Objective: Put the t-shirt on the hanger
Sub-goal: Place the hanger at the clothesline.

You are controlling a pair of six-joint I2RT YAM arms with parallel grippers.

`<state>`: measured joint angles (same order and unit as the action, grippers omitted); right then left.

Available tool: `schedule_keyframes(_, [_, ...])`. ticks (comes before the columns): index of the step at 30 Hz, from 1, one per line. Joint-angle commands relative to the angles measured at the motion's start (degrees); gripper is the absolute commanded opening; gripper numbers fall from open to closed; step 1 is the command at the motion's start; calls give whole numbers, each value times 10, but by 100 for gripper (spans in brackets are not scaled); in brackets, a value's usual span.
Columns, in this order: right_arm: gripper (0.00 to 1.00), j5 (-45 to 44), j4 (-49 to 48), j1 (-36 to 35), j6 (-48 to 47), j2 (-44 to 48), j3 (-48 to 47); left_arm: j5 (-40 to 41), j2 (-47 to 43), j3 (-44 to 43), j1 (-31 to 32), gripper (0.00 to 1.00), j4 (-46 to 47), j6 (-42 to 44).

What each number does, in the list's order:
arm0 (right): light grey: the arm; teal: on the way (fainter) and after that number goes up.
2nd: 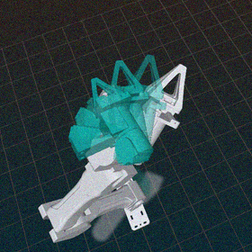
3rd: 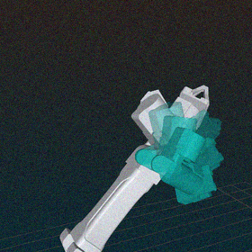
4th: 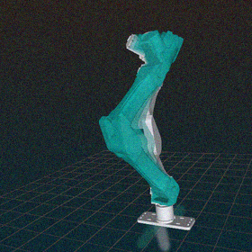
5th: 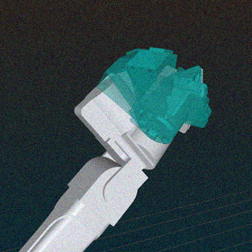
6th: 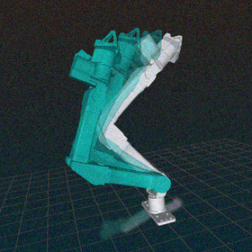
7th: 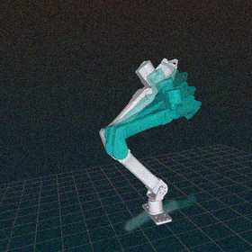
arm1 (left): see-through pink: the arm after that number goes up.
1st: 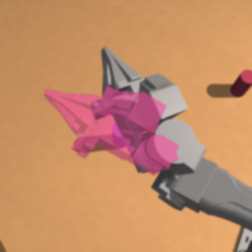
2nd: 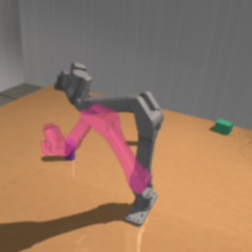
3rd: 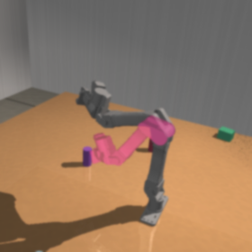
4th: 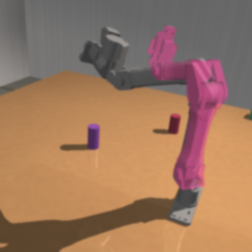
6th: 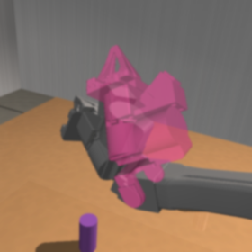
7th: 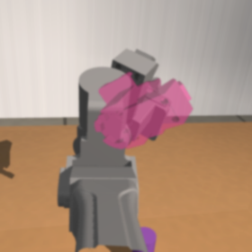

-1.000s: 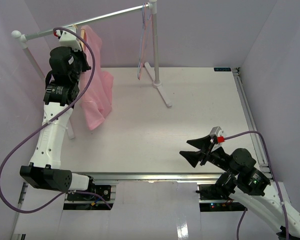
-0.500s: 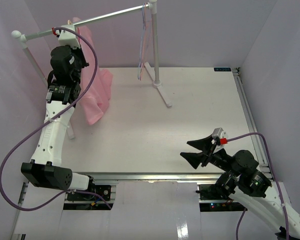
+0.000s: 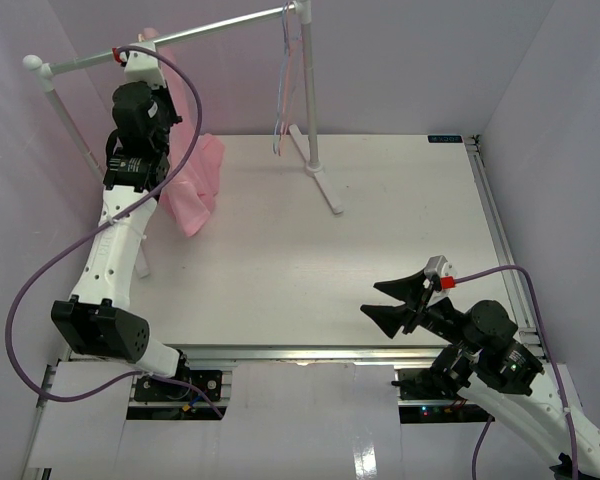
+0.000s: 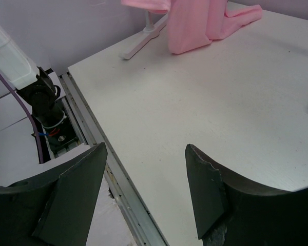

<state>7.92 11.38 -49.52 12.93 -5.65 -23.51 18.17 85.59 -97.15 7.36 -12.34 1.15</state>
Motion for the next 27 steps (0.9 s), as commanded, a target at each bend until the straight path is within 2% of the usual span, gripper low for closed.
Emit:
schedule_keyframes(1, [69, 10, -31, -1, 1, 8, 2, 8, 6, -17, -6, 0, -9, -2])
schedule_keyframes(8, [69, 9, -30, -1, 1, 8, 2, 24, -12, 20, -6, 0, -18, -27])
schedule_keyframes(9, [69, 7, -30, -1, 0, 9, 2, 23, -13, 21, -6, 2, -20, -29])
schedule_keyframes(10, [69, 7, -30, -1, 0, 10, 1, 22, -14, 22, -6, 8, -22, -29])
schedule_keyframes(11, [69, 6, -30, -1, 0, 11, 2, 20, -16, 24, -6, 20, -24, -29])
schedule_keyframes(12, [69, 5, -30, -1, 0, 11, 2, 17, -18, 25, -6, 36, -24, -29])
schedule_keyframes(15, [69, 1, -30, -1, -1, 9, 2, -15, -31, 24, -6, 68, -33, -31])
schedule_keyframes(16, [69, 0, -30, -1, 0, 5, 1, -24, -35, 22, -6, 82, -42, -31])
schedule_keyframes(17, [69, -1, -29, -1, 0, 2, 0, -33, -41, 16, -6, 92, -53, -33])
schedule_keyframes(18, [69, -3, -27, -1, 0, -1, -2, -44, -50, 5, -7, 97, -67, -36])
schedule_keyframes(23, [71, -23, -19, -1, -2, -18, -11, -49, -102, -17, -6, 98, -156, -83])
schedule_keyframes(27, [83, -21, -15, -1, 1, -27, -16, -58, -177, 40, -6, 98, -132, -109])
